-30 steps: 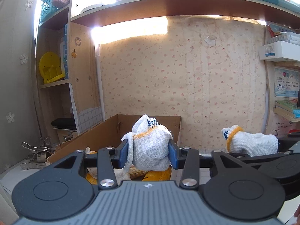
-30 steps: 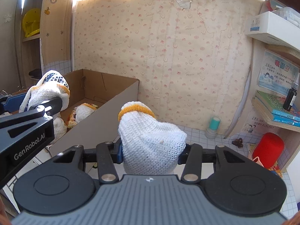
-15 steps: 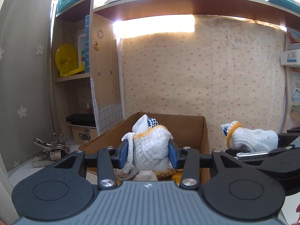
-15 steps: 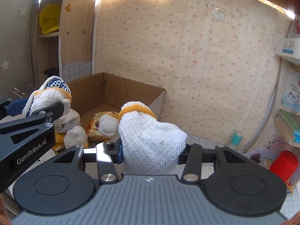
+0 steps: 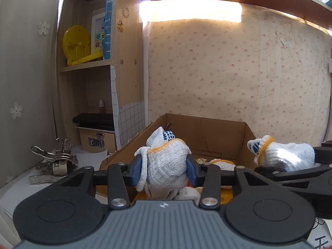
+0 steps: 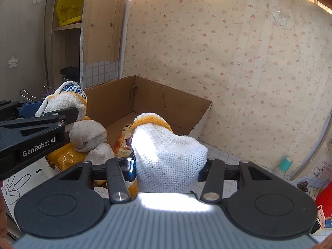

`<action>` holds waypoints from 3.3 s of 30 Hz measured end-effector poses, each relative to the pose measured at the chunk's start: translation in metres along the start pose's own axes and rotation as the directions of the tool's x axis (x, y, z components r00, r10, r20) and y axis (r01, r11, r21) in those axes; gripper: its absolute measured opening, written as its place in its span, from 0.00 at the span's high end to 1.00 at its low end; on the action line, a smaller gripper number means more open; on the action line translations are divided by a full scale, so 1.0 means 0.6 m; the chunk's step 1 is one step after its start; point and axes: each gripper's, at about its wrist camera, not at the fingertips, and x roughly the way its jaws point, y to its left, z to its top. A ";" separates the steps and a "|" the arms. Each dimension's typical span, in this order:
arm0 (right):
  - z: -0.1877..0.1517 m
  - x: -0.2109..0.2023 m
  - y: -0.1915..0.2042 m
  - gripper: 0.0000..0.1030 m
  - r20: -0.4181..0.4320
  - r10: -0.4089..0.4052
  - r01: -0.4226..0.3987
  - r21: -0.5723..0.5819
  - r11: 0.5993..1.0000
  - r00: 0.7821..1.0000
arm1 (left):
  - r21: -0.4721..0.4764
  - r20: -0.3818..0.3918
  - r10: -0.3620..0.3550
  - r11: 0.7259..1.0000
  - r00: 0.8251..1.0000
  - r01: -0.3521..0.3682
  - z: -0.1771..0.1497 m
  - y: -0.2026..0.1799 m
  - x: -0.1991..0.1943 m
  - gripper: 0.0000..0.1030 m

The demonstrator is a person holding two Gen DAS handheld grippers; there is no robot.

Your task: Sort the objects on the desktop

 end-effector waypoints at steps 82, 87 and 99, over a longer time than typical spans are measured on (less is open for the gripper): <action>0.010 -0.039 -0.074 0.12 0.135 0.019 -0.034 0.113 0.993 0.991 | 0.008 0.003 0.032 0.999 0.999 -0.032 0.017 -0.034 0.017 0.21; -0.003 -0.048 -0.073 0.12 0.119 0.024 -0.039 0.123 0.992 0.993 | 0.004 -0.006 0.032 0.999 0.999 -0.032 0.015 -0.043 -0.003 0.15; -0.021 -0.085 -0.049 0.09 0.092 0.043 -0.052 0.103 0.993 0.995 | -0.007 -0.026 0.088 0.996 0.996 -0.089 0.005 -0.045 -0.051 0.03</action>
